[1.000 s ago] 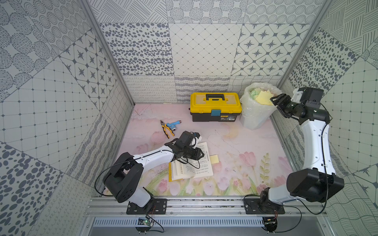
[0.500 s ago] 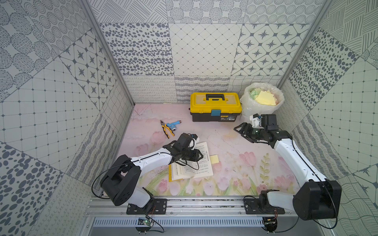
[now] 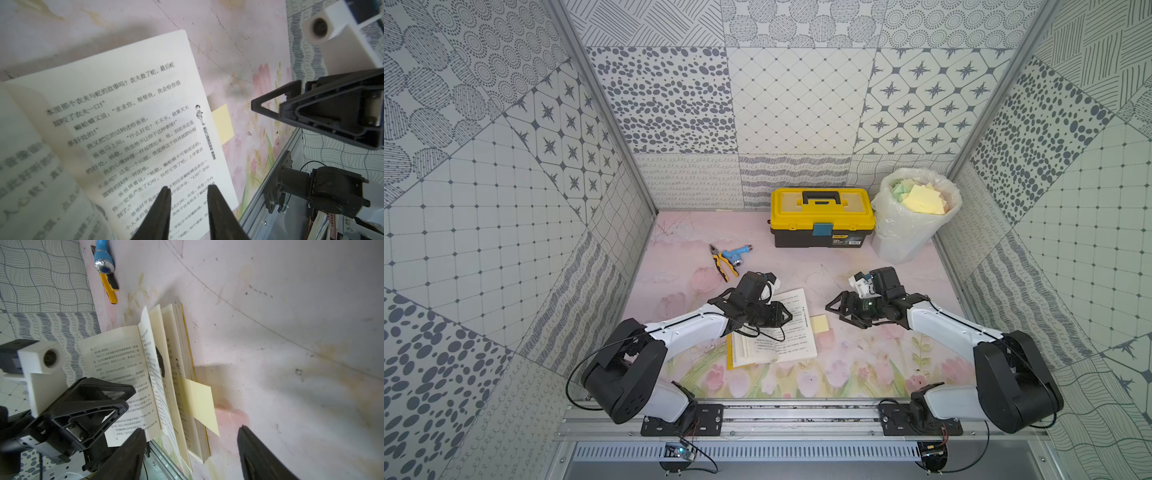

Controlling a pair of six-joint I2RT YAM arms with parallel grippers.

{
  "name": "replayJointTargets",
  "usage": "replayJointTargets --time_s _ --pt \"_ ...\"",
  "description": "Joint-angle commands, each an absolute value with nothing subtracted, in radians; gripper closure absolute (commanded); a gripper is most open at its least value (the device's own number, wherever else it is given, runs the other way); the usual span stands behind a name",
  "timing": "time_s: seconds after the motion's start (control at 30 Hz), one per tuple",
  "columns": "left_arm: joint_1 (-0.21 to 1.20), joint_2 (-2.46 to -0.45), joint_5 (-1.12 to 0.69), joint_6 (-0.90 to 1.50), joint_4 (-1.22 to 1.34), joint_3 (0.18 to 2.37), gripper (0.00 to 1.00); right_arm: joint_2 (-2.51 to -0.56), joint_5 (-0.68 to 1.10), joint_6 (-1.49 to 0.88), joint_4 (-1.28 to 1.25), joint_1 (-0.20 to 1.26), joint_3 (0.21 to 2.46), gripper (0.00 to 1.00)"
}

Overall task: Peel off the used sticky note
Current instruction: Turn the page of the book at the center of the board.

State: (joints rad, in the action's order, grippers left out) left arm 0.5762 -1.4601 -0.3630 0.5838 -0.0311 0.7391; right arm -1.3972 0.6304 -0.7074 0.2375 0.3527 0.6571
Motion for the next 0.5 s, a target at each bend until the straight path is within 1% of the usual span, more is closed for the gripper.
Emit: replayJointTargets --time_s 0.0,0.13,0.33,0.43,0.47 --pt "0.547 -1.452 -0.437 0.635 0.033 0.725 0.67 -1.441 0.656 -0.739 0.096 0.390 0.632 0.28" --pt "0.534 -1.448 -0.447 0.645 0.048 0.714 0.66 -1.495 0.655 -0.748 0.044 0.419 0.615 0.31" --pt "0.520 -1.449 -0.476 0.669 0.076 0.705 0.66 -1.568 0.685 -0.780 -0.043 0.442 0.600 0.40" --pt "0.516 -1.439 -0.481 0.673 0.077 0.707 0.66 -1.566 0.691 -0.794 -0.063 0.452 0.599 0.50" --pt "0.516 -1.434 -0.483 0.673 0.076 0.708 0.66 -1.558 0.691 -0.797 -0.063 0.454 0.602 0.55"
